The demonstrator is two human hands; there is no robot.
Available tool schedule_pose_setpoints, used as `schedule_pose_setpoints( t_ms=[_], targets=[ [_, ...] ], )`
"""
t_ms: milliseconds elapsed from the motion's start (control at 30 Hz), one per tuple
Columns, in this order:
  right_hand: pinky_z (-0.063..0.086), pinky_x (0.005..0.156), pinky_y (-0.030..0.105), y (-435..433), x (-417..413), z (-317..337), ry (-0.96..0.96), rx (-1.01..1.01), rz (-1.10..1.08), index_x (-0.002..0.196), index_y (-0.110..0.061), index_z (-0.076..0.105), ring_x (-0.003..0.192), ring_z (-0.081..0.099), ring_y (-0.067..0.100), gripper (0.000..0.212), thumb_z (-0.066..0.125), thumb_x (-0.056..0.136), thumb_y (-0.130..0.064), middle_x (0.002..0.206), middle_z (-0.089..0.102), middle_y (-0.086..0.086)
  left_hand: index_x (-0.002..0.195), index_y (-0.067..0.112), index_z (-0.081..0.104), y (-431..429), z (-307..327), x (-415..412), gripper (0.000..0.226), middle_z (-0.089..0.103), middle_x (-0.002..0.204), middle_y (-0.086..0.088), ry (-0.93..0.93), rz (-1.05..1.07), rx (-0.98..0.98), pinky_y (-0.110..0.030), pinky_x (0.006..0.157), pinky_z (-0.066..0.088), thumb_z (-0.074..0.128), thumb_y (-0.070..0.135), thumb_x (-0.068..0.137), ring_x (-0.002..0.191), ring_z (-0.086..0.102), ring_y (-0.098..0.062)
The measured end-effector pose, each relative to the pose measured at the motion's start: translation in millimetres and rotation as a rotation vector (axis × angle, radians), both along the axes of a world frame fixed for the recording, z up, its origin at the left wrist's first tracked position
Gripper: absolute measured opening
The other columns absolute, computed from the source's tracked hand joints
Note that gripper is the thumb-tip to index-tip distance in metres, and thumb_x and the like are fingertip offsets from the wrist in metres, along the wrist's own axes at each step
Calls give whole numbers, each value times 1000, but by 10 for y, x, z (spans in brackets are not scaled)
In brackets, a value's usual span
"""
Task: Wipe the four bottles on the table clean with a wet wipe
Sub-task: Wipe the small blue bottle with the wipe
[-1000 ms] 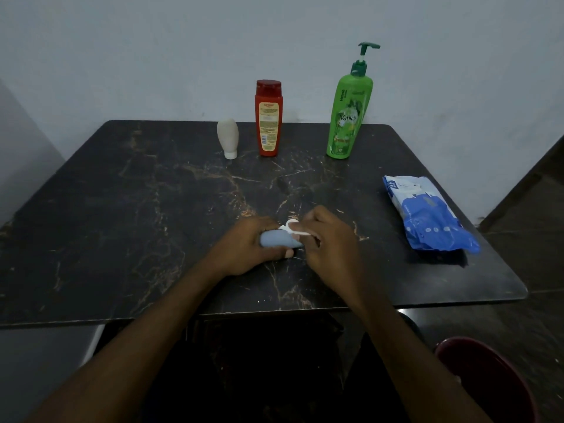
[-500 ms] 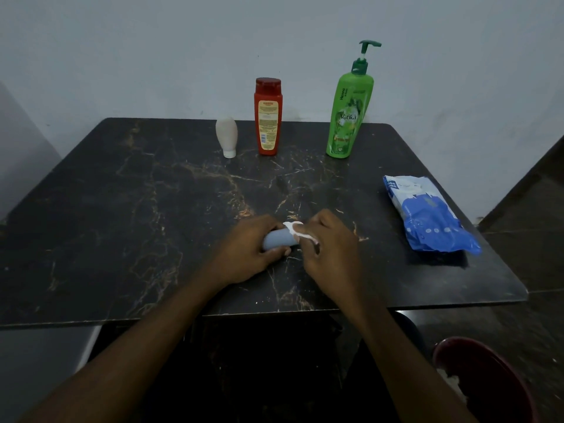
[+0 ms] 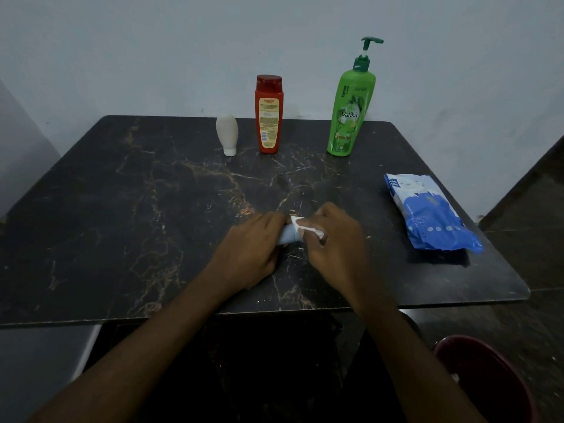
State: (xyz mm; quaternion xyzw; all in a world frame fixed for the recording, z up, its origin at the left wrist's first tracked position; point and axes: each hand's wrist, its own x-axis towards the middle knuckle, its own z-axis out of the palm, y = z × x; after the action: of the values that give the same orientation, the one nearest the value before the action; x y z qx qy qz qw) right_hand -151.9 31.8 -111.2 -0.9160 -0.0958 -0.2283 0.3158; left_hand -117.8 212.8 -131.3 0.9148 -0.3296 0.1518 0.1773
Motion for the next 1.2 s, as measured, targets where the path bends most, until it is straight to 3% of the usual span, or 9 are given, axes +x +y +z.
schedule_pose_setpoints(
  t_ms=[100, 167, 333, 533, 700, 800, 867, 1033, 1200],
  targets=[
    [48, 62, 30, 57, -168, -144, -74, 5, -12, 92, -18, 75, 70, 54, 10, 13, 63, 91, -12, 83, 55, -5, 110, 17, 51, -27, -34, 24, 25, 56, 103, 1, 14, 48, -17, -37, 66, 48, 61, 31, 91, 82, 49, -14],
    [47, 64, 27, 78, -238, -218, -89, 42, -24, 93, -18, 75, 72, 53, 7, 14, 63, 92, -11, 85, 55, -7, 101, 18, 47, -39, -47, 27, 26, 47, 98, 3, 3, 64, -5, -31, 62, 40, 58, 39, 92, 78, 40, -10],
    [46, 65, 21, 68, -199, -210, -143, 89, -38, 94, -14, 74, 74, 54, 6, 14, 66, 89, -4, 88, 57, -7, 98, 18, 46, -45, -43, 25, 30, 44, 97, 4, -6, 71, 16, -30, 61, 41, 51, 47, 94, 78, 40, -11],
    [46, 69, 17, 109, -140, -100, -202, 96, -34, 99, -13, 71, 78, 53, 4, 16, 60, 91, -4, 96, 58, -3, 115, 24, 49, -27, -33, 24, 36, 45, 108, 3, -22, 62, 89, -34, 57, 46, 50, 52, 93, 81, 47, -13],
    [40, 77, 5, 141, -136, -78, -184, 141, -56, 104, -15, 71, 84, 50, -3, 16, 63, 92, -8, 100, 59, -3, 121, 28, 51, -16, -12, 4, 38, 54, 100, 5, -7, 54, 41, -35, 61, 51, 56, 51, 91, 77, 55, -15],
    [49, 70, 23, 123, -177, -167, -174, 61, -17, 100, -13, 72, 80, 56, 9, 15, 62, 91, -7, 96, 56, -2, 112, 23, 54, -3, 2, -6, 36, 63, 98, 5, 27, 13, -62, -33, 67, 47, 61, 51, 90, 81, 57, -15],
    [49, 67, 28, 98, -222, -227, -176, 36, -22, 95, -12, 73, 76, 56, 11, 10, 64, 91, -8, 92, 57, -3, 103, 19, 54, -9, 19, -10, 38, 65, 95, 3, 42, 23, -99, -31, 65, 41, 61, 53, 88, 77, 54, -14],
    [43, 75, 12, 123, -249, -214, -196, 106, -101, 95, -14, 74, 82, 57, 5, 9, 69, 89, -11, 94, 64, -4, 100, 18, 54, -10, 25, -10, 36, 65, 91, 3, 34, 6, -115, -29, 65, 34, 68, 48, 87, 75, 54, -14],
    [34, 74, 8, 203, -145, -113, -209, 109, -176, 95, -15, 72, 82, 56, 7, 9, 69, 87, -12, 95, 64, -2, 106, 18, 56, 4, 10, -15, 36, 66, 96, 2, 18, -1, -103, -29, 66, 37, 71, 45, 89, 80, 58, -16]
  ],
)
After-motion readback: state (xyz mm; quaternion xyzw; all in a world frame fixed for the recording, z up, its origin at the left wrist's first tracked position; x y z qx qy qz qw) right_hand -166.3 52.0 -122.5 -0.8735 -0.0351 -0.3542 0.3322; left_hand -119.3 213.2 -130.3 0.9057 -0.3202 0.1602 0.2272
